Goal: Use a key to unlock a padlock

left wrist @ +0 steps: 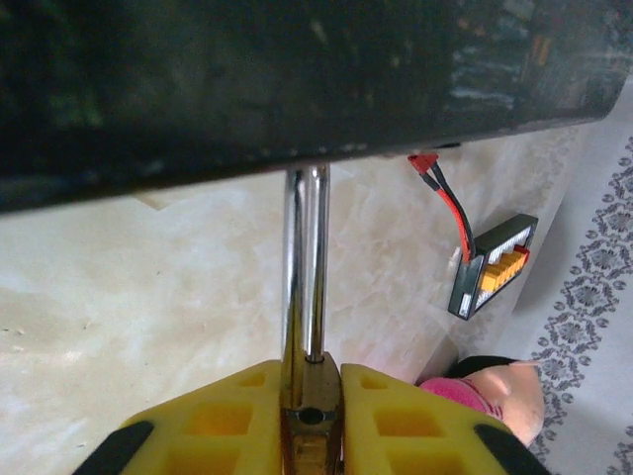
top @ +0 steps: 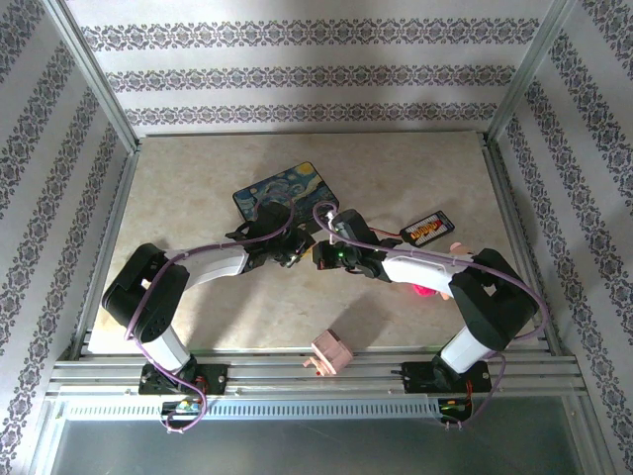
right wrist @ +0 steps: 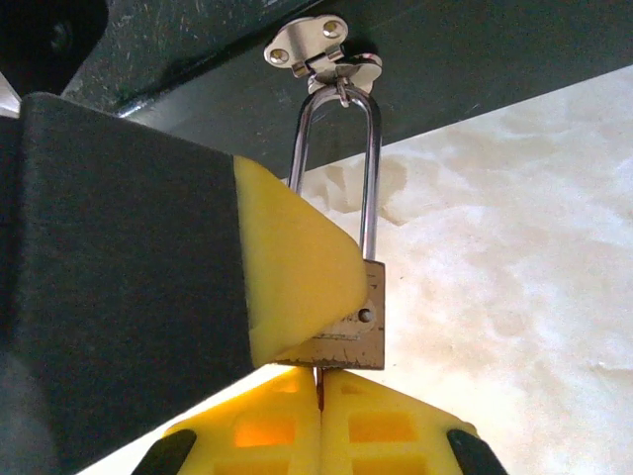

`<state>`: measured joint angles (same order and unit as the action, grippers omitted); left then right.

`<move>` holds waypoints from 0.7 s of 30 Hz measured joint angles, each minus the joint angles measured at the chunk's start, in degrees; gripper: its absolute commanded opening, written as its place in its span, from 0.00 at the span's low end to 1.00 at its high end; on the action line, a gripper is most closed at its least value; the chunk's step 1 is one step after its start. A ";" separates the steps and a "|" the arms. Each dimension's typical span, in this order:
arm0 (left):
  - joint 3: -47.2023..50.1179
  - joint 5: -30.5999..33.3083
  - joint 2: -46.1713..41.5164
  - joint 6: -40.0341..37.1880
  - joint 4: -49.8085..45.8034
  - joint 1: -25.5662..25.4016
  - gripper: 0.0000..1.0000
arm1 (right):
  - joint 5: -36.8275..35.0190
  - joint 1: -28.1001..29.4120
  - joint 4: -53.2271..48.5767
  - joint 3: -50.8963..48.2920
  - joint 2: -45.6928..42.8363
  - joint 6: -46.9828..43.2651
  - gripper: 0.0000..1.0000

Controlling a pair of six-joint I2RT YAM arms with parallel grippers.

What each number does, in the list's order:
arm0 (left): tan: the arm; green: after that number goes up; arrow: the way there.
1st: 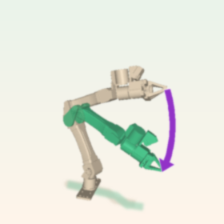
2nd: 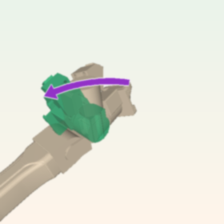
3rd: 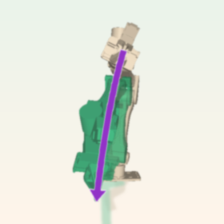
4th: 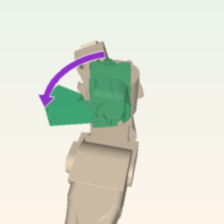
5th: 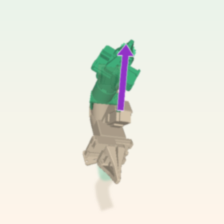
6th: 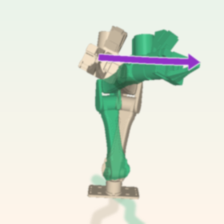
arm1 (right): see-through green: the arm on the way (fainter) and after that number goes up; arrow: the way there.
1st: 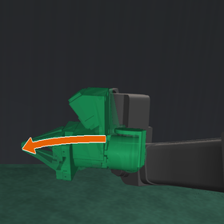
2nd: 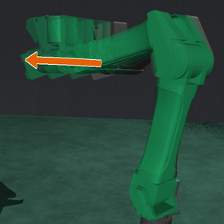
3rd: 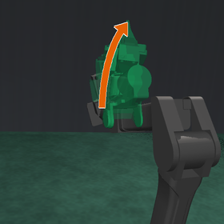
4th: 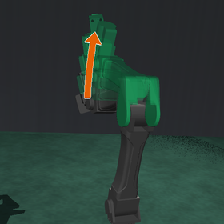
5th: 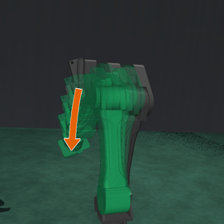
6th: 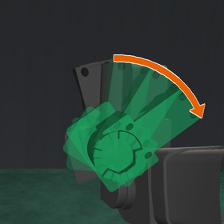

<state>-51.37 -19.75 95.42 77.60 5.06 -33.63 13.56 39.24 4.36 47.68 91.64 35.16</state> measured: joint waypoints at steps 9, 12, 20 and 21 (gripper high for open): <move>0.59 -3.15 -0.20 1.81 2.32 -0.15 0.72 | -0.48 -1.99 0.85 -1.33 0.28 2.89 0.00; 0.96 -3.15 -0.33 2.01 2.34 -0.15 0.88 | -0.66 -1.99 1.01 -1.36 0.28 3.26 0.00; 1.25 -1.03 -4.46 -0.09 0.81 -0.15 0.99 | -1.05 -1.99 1.05 -1.36 0.31 3.61 0.00; 1.25 -0.20 -5.68 -0.85 0.13 -0.15 0.99 | -1.29 -1.99 1.16 -1.36 0.33 3.67 0.00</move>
<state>-50.13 -19.94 89.73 76.75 5.19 -33.78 12.27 37.26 5.52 46.33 91.96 38.83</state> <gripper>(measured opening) 0.992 0.043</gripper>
